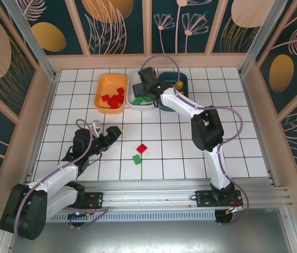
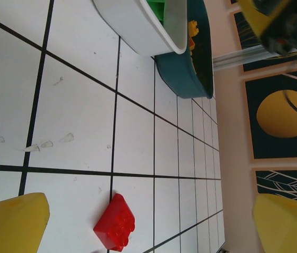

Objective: Sort the legos into containers by color

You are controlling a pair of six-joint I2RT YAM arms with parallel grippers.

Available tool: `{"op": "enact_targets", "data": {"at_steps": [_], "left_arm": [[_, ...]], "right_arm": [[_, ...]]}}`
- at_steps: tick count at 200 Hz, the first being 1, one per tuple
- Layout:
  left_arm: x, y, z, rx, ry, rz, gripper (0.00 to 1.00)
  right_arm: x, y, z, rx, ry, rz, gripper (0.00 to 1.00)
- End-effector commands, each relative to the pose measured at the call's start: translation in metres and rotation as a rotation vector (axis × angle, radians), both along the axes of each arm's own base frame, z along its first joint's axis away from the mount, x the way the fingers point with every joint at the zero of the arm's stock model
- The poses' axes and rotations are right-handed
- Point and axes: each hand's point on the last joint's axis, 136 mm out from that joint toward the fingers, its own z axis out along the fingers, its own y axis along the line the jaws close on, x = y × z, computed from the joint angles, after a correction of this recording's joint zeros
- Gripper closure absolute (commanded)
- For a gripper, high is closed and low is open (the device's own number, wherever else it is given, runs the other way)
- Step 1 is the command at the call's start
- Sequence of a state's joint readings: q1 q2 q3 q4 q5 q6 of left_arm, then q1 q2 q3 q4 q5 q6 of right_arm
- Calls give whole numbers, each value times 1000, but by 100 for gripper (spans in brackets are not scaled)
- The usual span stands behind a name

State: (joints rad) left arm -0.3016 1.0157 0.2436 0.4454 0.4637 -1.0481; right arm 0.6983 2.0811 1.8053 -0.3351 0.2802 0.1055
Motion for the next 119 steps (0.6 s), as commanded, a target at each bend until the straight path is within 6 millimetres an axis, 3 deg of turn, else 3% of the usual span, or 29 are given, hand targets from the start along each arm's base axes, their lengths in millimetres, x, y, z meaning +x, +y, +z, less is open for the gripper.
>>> {"op": "enact_targets", "data": {"at_steps": [1,13,38,60,84,119], "left_arm": [[6,0,12,10,-47,7,1],[7,8,5,44,-22,57,1],[8,48,-21,163,75,272,2],[2,69,-33,179,112,389,2],[-4,74,-40,144,116,425,1],[-5,72,-42,144,132,412,1]], "right_arm": [[-62,14,31,9,-54,63,14],[-101,14,8,-27,-1,75,16],[-181,4,-45,-35,170,54,21],[-239,-3,-75,-47,272,19,22],[-283,2,-100,0,385,23,21],[-315,19,-132,-29,474,105,23]]}}
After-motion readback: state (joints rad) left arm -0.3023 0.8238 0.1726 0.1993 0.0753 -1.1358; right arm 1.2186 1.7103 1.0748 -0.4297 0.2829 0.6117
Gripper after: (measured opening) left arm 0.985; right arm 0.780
